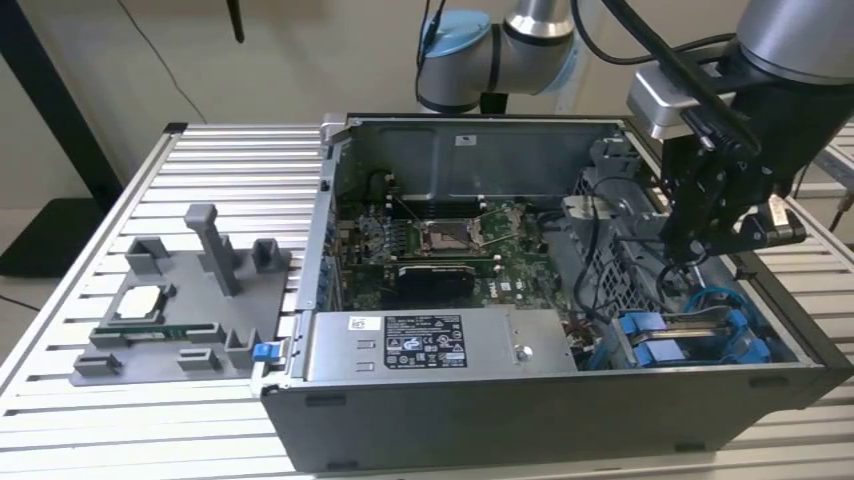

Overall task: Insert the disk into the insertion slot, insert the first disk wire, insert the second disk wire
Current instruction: 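Insert the first disk wire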

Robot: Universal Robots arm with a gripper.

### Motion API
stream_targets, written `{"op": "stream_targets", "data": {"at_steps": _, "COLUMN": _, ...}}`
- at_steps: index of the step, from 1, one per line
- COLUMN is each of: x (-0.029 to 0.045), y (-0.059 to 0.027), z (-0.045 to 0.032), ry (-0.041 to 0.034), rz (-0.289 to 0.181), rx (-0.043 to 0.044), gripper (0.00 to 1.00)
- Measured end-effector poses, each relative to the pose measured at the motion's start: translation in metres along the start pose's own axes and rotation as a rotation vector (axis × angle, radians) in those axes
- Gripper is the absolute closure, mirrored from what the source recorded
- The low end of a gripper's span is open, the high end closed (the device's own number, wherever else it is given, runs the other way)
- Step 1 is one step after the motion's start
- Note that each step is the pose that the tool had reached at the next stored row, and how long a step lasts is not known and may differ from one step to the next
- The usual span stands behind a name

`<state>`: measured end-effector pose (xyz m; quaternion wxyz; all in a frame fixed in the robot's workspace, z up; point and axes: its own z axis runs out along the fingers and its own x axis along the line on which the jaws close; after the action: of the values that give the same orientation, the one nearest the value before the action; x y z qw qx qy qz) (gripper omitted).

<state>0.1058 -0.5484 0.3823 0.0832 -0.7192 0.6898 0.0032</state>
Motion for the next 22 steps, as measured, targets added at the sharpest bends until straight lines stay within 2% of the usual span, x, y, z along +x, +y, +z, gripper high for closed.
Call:
{"op": "stream_targets", "data": {"at_steps": 2, "x": -0.0006, "y": 0.0001, "z": 0.0005, "ry": -0.0002, "rz": -0.001, "rx": 0.0027, "gripper": 0.0}}
{"op": "stream_targets", "data": {"at_steps": 3, "x": -0.0007, "y": 0.0, "z": 0.0006, "ry": -0.0002, "rz": -0.002, "rx": 0.0032, "gripper": 1.0}}
{"op": "stream_targets", "data": {"at_steps": 22, "x": -0.0011, "y": 0.0001, "z": 0.0013, "ry": 0.0017, "rz": -0.002, "rx": 0.0053, "gripper": 1.0}}
